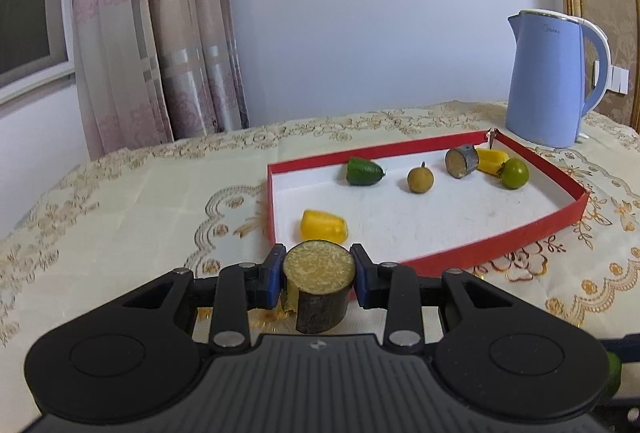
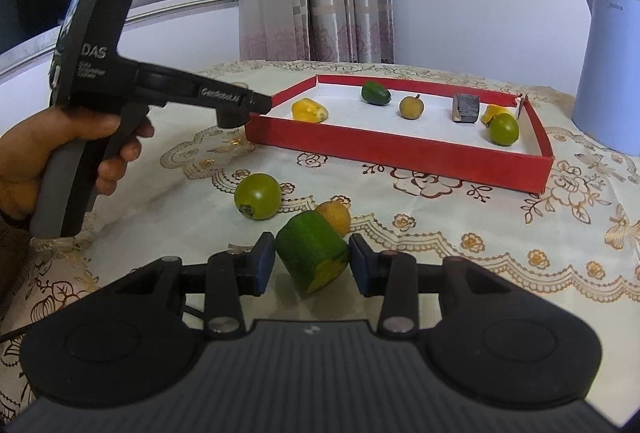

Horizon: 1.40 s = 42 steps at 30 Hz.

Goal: Organize fruits
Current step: 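Carry both pieces to the tray while the left tool releases the log inside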

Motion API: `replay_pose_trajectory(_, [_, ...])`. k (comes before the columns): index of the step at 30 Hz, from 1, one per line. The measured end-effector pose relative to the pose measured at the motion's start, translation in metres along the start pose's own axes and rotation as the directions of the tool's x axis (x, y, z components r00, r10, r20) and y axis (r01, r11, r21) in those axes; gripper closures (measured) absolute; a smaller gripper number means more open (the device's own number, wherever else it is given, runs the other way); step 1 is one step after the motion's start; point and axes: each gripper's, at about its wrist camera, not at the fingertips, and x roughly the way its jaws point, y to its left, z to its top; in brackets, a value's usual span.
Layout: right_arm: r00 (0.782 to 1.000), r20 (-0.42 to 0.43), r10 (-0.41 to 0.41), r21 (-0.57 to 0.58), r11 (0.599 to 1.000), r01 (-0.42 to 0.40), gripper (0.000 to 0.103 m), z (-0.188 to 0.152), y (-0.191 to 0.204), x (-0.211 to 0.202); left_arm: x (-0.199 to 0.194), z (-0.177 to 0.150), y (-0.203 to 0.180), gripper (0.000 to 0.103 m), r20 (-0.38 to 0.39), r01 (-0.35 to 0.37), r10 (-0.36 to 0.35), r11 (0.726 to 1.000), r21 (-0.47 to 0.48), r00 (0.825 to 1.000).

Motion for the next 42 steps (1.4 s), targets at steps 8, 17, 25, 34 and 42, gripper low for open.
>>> replay_pose_trajectory(8, [1.0, 0.012, 0.015, -0.002, 1.0, -0.015, 0.065, 0.0, -0.001, -0.002, 0.017, 0.014, -0.02, 0.069, -0.009, -0.009, 0.009, 0.999, 0.046, 1.0])
replay_pose_trajectory(17, [0.999, 0.022, 0.039, 0.018, 0.999, -0.039, 0.065, 0.0, -0.004, -0.003, 0.033, 0.029, -0.041, 0.069, 0.003, -0.031, 0.031, 0.994, 0.101, 1.0])
replay_pose_trajectory(25, [0.998, 0.028, 0.055, 0.03, 0.998, -0.056, 0.065, 0.0, -0.005, -0.004, 0.044, 0.043, -0.051, 0.07, 0.015, -0.035, 0.033, 0.992, 0.118, 0.999])
replay_pose_trajectory(34, [0.998, 0.034, 0.062, 0.046, 0.997, -0.063, 0.065, -0.001, -0.008, -0.005, 0.05, 0.058, -0.028, 0.07, 0.008, -0.041, 0.041, 0.999, 0.032, 0.999])
replay_pose_trajectory(42, [0.998, 0.032, 0.062, 0.04, 0.997, -0.063, 0.065, -0.002, -0.006, -0.004, 0.026, 0.06, 0.007, 0.07, 0.018, -0.061, 0.062, 0.998, -0.025, 0.998])
